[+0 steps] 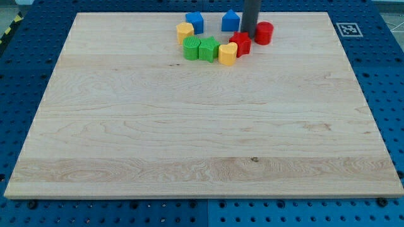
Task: Move red star closer to the red circle
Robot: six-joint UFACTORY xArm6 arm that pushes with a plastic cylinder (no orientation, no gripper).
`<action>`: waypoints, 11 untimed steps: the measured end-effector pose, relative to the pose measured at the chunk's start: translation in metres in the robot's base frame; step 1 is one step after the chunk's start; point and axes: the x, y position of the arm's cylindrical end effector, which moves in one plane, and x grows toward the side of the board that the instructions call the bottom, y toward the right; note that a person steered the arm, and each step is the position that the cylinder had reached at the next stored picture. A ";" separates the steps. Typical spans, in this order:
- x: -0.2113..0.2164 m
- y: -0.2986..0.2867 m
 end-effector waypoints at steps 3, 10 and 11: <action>0.000 -0.038; 0.040 -0.036; 0.037 -0.023</action>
